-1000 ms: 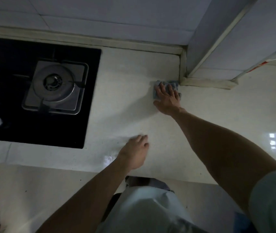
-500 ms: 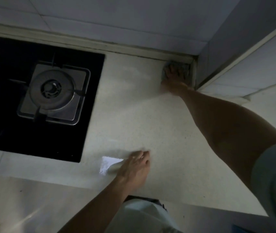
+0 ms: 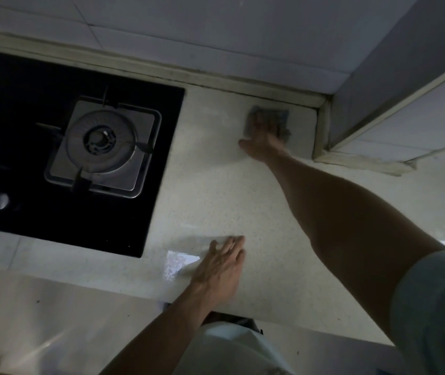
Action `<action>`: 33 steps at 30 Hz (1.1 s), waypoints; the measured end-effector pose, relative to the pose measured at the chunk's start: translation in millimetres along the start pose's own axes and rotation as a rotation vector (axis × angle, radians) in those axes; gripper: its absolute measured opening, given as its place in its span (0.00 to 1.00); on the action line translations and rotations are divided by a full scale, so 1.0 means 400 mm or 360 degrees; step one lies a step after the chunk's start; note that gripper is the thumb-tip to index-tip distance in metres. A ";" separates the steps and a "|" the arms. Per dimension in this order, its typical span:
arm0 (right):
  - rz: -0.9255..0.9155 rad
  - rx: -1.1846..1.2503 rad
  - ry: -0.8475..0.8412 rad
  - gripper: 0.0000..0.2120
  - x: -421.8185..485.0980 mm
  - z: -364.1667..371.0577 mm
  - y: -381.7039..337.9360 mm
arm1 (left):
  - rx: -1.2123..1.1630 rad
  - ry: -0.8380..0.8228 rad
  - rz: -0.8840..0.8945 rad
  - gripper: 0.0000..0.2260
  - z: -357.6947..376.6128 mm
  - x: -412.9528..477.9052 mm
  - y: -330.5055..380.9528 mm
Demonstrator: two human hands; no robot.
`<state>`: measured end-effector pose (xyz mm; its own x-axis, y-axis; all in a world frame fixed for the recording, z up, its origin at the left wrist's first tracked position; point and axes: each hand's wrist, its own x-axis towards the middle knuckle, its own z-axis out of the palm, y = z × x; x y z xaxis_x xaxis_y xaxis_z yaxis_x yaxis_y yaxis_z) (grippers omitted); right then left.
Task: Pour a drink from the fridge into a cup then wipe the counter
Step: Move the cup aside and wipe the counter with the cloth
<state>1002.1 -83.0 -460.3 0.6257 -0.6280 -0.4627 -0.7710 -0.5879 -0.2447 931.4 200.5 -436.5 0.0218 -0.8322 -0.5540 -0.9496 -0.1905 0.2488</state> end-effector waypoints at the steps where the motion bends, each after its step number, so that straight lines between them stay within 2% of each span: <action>1: -0.0087 0.0031 0.0017 0.44 -0.018 0.019 -0.019 | -0.0013 -0.0009 -0.0002 0.27 -0.002 0.002 0.001; 4: -0.0321 0.0025 0.0008 0.43 -0.076 0.075 -0.081 | 0.0009 0.0009 -0.0003 0.27 -0.006 0.007 0.004; 7: -0.0551 -0.0148 0.0002 0.39 -0.154 0.137 -0.131 | 0.0040 -0.0001 0.0000 0.27 -0.001 0.005 0.004; 10: -0.0711 -0.0255 0.0032 0.35 -0.210 0.181 -0.104 | 0.0055 -0.0014 0.0018 0.27 0.002 0.000 -0.003; 12: -0.0708 -0.0267 0.0083 0.34 -0.236 0.187 -0.050 | 0.0065 -0.0025 0.0047 0.27 0.003 -0.001 -0.007; 14: -0.0568 -0.0219 0.0131 0.33 -0.253 0.173 0.023 | 0.0044 0.0035 0.0059 0.25 0.005 0.000 -0.012; 19: 0.0016 -0.0018 0.0136 0.33 -0.270 0.132 0.213 | 0.0043 0.0094 0.0067 0.24 0.011 -0.006 -0.008; 23: 0.0339 0.0252 0.0197 0.36 -0.296 0.177 0.113 | 0.0048 0.0124 -0.0005 0.25 0.020 -0.014 0.005; 25: 0.0236 0.0259 0.0170 0.36 -0.306 0.204 0.022 | 0.0068 0.0134 -0.0037 0.25 0.026 -0.026 0.008; 30: -0.0441 -0.0073 0.0005 0.34 -0.369 0.268 -0.152 | 0.0082 0.0210 -0.0106 0.25 0.079 -0.094 0.002; 33: -0.0622 -0.0203 -0.0007 0.33 -0.415 0.308 -0.189 | 0.0086 0.0246 -0.0125 0.25 0.118 -0.141 -0.005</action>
<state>942.0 128.5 -470.2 0.8678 -0.3428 -0.3598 -0.4545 -0.8403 -0.2955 917.4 272.4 -443.1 0.1405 -0.8869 -0.4401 -0.9584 -0.2333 0.1643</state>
